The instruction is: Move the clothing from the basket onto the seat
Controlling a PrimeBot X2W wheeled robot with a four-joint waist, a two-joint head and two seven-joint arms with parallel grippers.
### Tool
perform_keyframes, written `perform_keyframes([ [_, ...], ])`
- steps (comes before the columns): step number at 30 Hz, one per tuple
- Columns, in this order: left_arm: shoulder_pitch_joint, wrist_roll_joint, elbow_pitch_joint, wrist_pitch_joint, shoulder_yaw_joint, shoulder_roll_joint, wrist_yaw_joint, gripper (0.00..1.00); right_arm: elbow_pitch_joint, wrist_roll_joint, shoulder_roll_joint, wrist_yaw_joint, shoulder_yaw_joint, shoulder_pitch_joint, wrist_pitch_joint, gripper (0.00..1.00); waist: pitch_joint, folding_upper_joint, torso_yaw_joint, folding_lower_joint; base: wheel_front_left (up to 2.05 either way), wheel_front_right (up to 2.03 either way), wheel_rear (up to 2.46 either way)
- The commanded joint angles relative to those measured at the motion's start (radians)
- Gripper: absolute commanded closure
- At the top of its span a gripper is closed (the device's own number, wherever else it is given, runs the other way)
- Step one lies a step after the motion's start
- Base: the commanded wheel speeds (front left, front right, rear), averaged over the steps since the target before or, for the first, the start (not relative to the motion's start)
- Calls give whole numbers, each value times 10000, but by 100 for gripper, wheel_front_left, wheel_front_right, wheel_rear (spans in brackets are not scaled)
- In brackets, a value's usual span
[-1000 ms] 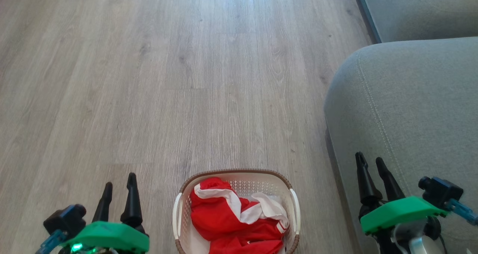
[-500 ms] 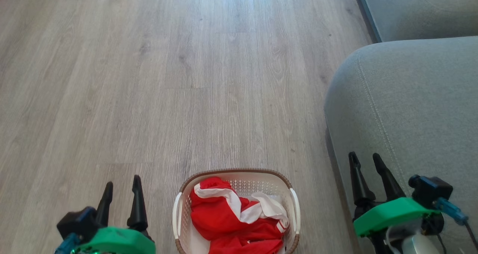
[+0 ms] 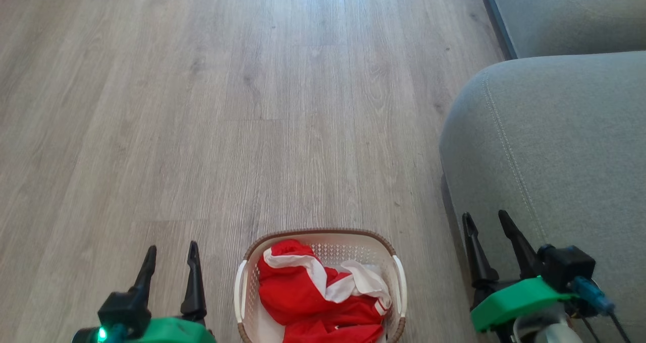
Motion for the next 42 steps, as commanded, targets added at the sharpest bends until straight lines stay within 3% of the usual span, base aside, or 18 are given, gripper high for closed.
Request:
perform_keyframes([
  [1, -222, 435, -409, -193, 230, 144, 119, 0, -440, -430, -128, -2, 262, -240, -230, 0, -16, 0, 3, 0, 0, 0, 0],
  [14, 2, 1748, -401, -540, 206, 129, 227, 0, -589, -1838, -141, -2, 473, -126, -575, 0, -103, 0, -4, 0, 0, 0, 0],
  [42, -46, 1754, -222, -540, 460, -16, -64, 0, -575, -1811, -141, -2, 420, -153, -575, 0, -4, 0, -22, 0, 0, 0, 0],
])
